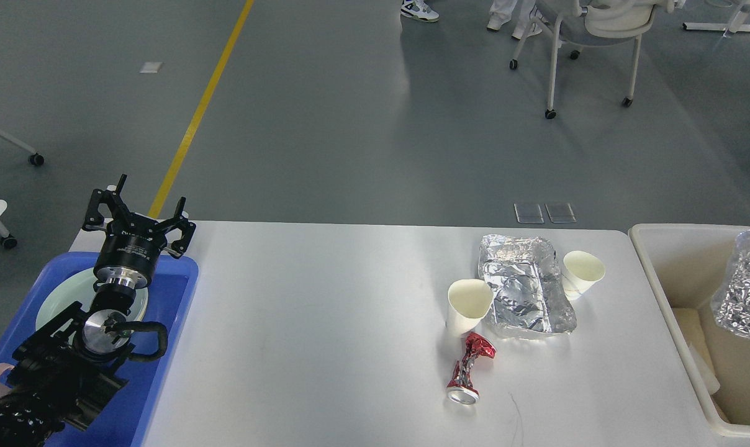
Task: Tidy desktop
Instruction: 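Grasp the foil packet, lift it and drop it into the bin, then swing the right gripper back toward the small white cup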
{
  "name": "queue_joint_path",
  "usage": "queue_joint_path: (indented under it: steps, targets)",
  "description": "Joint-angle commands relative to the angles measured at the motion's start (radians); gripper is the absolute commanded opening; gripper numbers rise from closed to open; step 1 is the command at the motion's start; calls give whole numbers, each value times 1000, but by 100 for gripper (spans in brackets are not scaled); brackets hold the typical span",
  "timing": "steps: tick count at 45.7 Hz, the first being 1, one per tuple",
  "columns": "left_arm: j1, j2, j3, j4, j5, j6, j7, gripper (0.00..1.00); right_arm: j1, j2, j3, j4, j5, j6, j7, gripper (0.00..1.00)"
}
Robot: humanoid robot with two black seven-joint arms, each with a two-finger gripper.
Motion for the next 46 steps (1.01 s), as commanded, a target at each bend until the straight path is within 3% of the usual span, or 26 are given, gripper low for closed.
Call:
queue_joint_path:
  steps: [1, 15, 28, 33, 38, 42, 46]
  targets:
    - [0, 0, 0, 0, -1, 0, 0, 98, -22, 13, 19, -5, -1, -24, -2, 100]
    - [0, 0, 0, 0, -1, 0, 0, 98, 15, 13, 16, -9, -1, -25, -2, 100]
    - [0, 0, 0, 0, 1, 0, 0, 98, 332, 68, -24, 7, -22, 4, 9, 100]
    - [0, 0, 0, 0, -1, 0, 2, 98, 484, 74, -102, 31, -37, 117, 22, 100]
    - [0, 0, 0, -1, -1, 0, 2, 98, 653, 93, -124, 134, -48, 211, 79, 100]
    - [0, 0, 0, -1, 1, 0, 2, 98, 797, 93, -125, 279, -92, 254, 82, 100]
    - [0, 0, 0, -1, -1, 0, 2, 98, 950, 70, -131, 532, -175, 274, 81, 100]
